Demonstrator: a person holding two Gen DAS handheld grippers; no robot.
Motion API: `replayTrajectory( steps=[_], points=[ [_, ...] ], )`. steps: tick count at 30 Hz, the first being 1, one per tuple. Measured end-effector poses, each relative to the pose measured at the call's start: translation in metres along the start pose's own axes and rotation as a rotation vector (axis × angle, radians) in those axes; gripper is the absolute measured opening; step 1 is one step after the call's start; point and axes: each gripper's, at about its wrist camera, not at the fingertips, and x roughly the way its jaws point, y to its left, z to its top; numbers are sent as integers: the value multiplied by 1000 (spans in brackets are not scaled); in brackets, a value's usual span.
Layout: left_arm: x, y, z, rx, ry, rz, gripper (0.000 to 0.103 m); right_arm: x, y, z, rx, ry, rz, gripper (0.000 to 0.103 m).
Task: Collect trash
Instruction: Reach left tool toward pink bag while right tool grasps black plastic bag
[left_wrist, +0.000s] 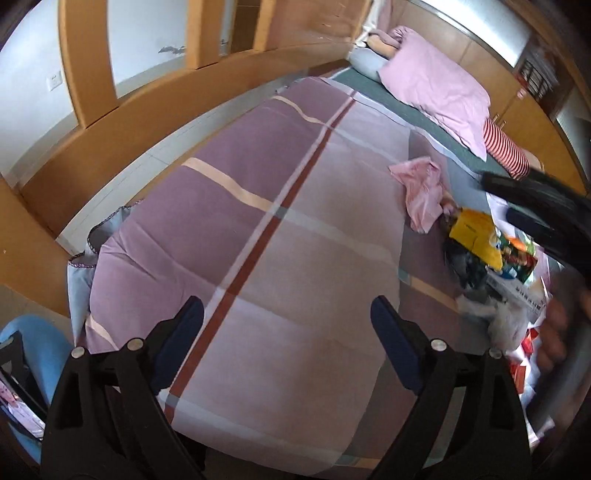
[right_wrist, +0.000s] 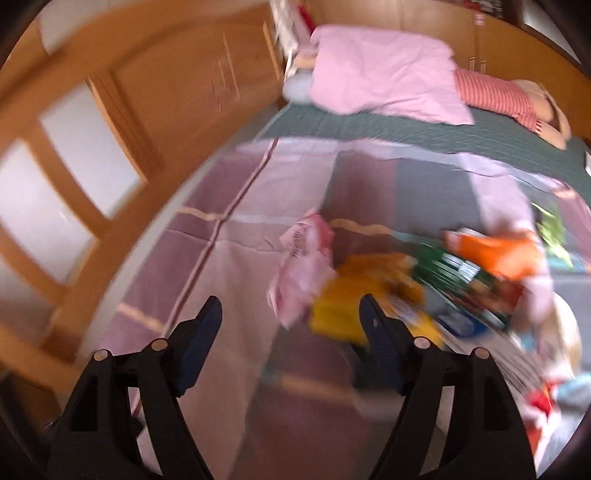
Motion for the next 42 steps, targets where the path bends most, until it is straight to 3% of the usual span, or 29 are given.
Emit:
replayTrajectory(
  steps=[4, 6, 7, 10, 11, 14, 19, 24, 27, 29, 31, 35, 39, 42],
  points=[
    [-4, 8, 8, -42, -8, -8, 93, 69, 18, 7, -40, 71, -179, 75],
    [-5, 12, 10, -53, -5, -12, 93, 89, 28, 5, -104, 55, -294, 72],
    [-7, 14, 11, -61, -4, -24, 93, 94, 31, 2, -130, 48, -300, 53],
    [-9, 22, 14, -83, -6, -24, 93, 91, 38, -7, -176, 11, -314, 39],
    [-11, 26, 14, -96, -7, -24, 93, 87, 39, -9, -173, 6, -293, 29],
    [-16, 39, 14, -158, -24, -25, 93, 65, 37, -20, -109, 12, -176, 27],
    [-26, 61, 13, -258, -62, -17, 93, 13, 51, -52, -81, 60, 40, 27],
    [-26, 73, 12, -305, -46, -21, 93, -32, 66, -103, -158, 118, 195, 28],
    [-22, 68, 12, -284, -37, -21, 93, -39, 63, -127, -162, 181, 281, 39],
    [-20, 64, 9, -272, -29, -23, 93, -48, 51, -122, -102, 142, 301, 60],
    [-17, 61, 7, -263, -17, -26, 93, -59, 29, -112, -1, 64, 301, 70],
    [-9, 55, 4, -238, 16, -32, 94, -60, -30, -99, 309, -22, 264, 72],
    [-1, 50, 1, -221, 58, -56, 94, -49, -64, -92, 469, -37, 169, 72],
    [4, 44, -3, -201, 90, -83, 95, -44, -89, -89, 578, -64, 166, 72]
  ],
)
